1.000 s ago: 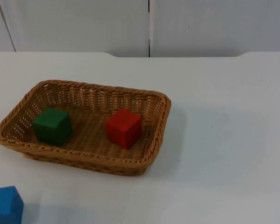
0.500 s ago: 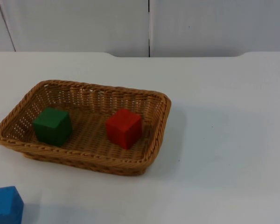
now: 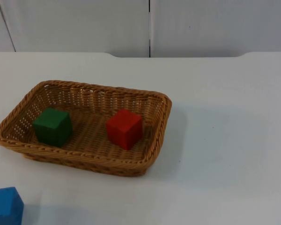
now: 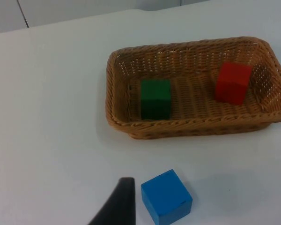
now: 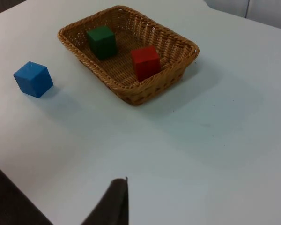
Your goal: Pick up one cube with each hand and place exactly two cubes into the same basket, leaving the remaining cube outside.
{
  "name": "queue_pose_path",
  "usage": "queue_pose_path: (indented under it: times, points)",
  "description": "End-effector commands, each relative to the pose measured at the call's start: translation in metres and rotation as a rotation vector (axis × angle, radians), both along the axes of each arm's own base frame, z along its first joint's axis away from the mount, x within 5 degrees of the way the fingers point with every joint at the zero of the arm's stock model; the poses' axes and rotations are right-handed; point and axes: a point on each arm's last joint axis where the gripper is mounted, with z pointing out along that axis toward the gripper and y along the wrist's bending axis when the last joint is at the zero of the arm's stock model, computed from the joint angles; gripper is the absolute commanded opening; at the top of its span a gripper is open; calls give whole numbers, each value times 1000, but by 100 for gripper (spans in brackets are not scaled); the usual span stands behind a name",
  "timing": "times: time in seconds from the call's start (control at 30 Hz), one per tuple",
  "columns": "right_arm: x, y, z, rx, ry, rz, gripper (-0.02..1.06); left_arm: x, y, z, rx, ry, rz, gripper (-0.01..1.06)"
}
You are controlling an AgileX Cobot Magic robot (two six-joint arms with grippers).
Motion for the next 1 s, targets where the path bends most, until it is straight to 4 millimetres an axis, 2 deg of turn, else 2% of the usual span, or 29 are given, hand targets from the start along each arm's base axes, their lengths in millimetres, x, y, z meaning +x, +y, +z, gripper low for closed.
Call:
queue_pose_path:
  times: [0.0, 0.23, 0.97]
  points:
    - [0, -1, 0, -4, -11, 5, 105, 1, 0, 0, -2, -11, 7, 105]
    - [0, -1, 0, -4, -11, 5, 105, 1, 4, 0, -16, -4, 58, 105]
    - [-1, -1, -2, -16, 5, 6, 105, 1, 4, 0, -14, -5, 60, 105]
